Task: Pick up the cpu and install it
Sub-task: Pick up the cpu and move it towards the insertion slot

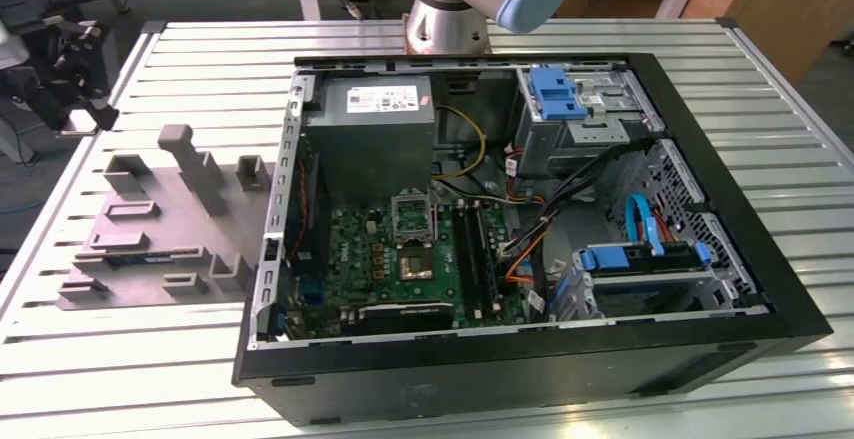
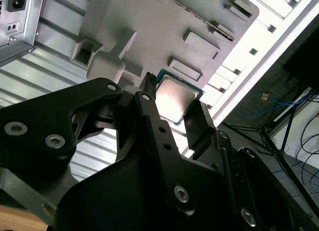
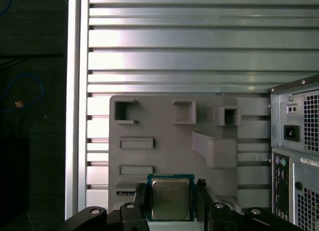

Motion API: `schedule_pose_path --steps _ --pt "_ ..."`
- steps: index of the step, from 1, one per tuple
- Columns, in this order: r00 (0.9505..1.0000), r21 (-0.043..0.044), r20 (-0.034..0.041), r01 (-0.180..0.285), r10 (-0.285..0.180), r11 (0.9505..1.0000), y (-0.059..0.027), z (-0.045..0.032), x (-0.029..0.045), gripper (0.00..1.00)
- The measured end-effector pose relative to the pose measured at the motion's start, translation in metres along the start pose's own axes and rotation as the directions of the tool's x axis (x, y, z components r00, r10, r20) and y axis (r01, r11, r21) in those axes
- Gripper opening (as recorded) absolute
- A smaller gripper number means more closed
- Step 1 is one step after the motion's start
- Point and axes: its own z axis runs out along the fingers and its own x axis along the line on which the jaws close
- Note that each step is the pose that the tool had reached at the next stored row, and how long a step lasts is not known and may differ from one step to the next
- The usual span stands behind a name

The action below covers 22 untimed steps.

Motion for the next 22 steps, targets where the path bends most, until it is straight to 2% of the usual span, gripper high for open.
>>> schedule_pose_path --steps 13,22 --pt "1.0000 0.0000 -0.0001 0.000 0.000 1.0000 0.0000 0.0000 -0.0028 0.47" --pt "1.0000 0.0001 -0.0001 0.000 0.000 1.0000 0.0001 -0.0001 -0.0077 0.47"
